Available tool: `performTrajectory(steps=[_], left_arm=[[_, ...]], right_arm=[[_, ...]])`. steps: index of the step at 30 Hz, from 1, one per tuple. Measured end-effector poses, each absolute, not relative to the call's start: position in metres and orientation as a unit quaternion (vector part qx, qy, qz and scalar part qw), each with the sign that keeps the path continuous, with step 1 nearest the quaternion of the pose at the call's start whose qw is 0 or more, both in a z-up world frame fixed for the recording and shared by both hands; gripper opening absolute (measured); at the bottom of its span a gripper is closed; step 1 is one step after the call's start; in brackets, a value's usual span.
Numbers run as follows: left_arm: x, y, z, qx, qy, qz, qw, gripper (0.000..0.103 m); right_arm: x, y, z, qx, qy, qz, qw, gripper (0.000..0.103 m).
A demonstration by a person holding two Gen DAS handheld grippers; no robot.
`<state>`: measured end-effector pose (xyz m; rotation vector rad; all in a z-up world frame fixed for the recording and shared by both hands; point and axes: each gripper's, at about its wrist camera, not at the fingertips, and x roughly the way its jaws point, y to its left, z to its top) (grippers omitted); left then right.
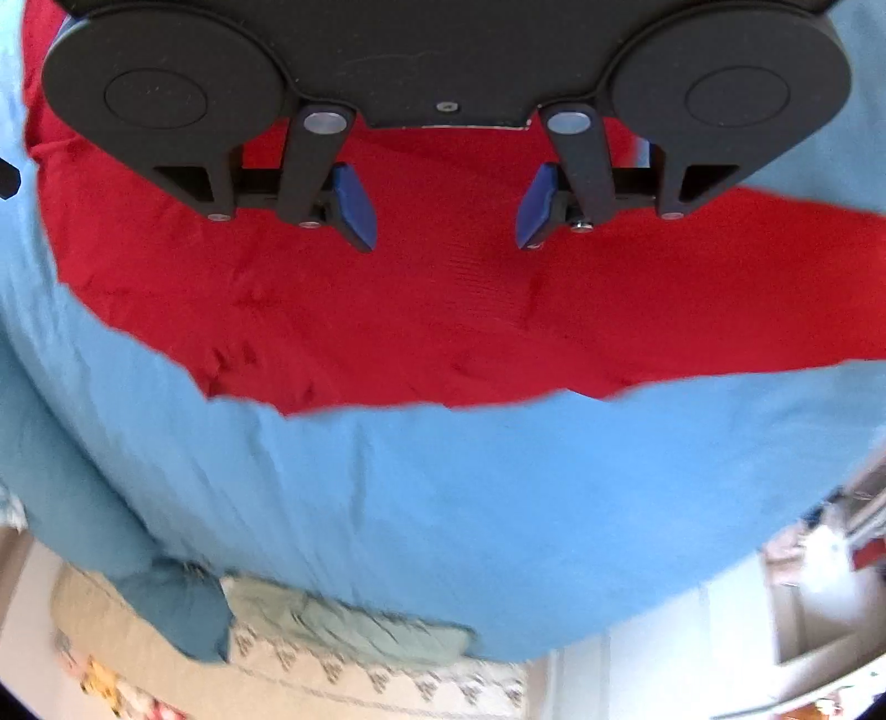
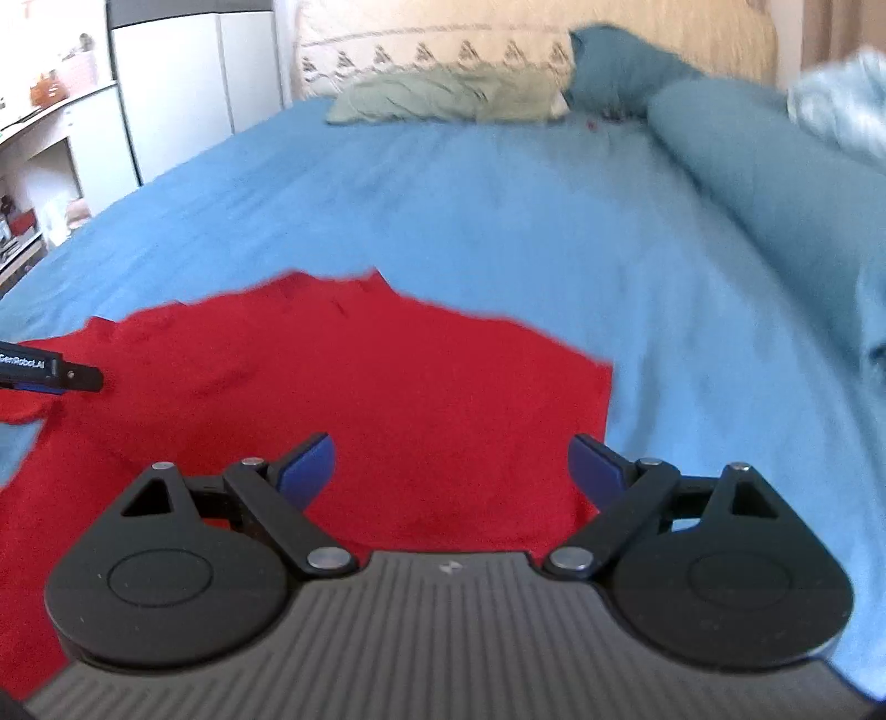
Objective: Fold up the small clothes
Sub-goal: 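Move the left tool toward the other sweater sleeve, then grasp the other sleeve cuff with the left tool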
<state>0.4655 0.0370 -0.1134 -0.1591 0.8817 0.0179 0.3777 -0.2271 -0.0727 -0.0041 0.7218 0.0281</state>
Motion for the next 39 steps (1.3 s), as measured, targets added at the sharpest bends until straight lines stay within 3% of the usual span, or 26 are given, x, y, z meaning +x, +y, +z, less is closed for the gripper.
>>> performTrajectory(steps=[3,5,11,18,26,34,36,38,39], left_arm=[[0.433,0.068,-0.074,-0.113,0.402,0.032,0.908,0.083],[0.414,0.089,-0.054,-0.128,0.385,0.046,0.913,0.101],[0.38,0.173,-0.033,-0.146,0.372,0.12,0.909,0.102],[0.38,0.283,-0.069,-0.173,0.378,0.204,0.887,0.099],[0.396,0.373,-0.131,-0.23,0.386,0.246,0.859,0.067],[0.411,0.392,-0.161,-0.229,0.392,0.251,0.855,0.047],[0.415,0.393,-0.163,-0.216,0.39,0.258,0.857,0.037],[0.418,0.393,-0.164,-0.208,0.389,0.265,0.857,0.016],[0.42,0.394,-0.165,-0.207,0.39,0.267,0.857,0.012]], right_arm=[[0.37,-0.202,-0.04,0.031,0.366,0.036,0.929,0.103],[0.365,-0.182,-0.025,0.061,0.381,0.06,0.921,0.103],[0.367,-0.097,-0.011,0.044,0.403,0.072,0.911,0.103],[0.384,-0.003,-0.031,0.066,0.419,0.08,0.902,0.103],[0.406,0.077,-0.068,0.052,0.439,0.074,0.894,0.103],[0.413,0.1,-0.084,0.056,0.44,0.058,0.895,0.103],[0.413,0.101,-0.087,0.057,0.437,0.056,0.896,0.103],[0.414,0.099,-0.089,0.06,0.435,0.055,0.897,0.103],[0.415,0.1,-0.09,0.06,0.434,0.055,0.897,0.103]])
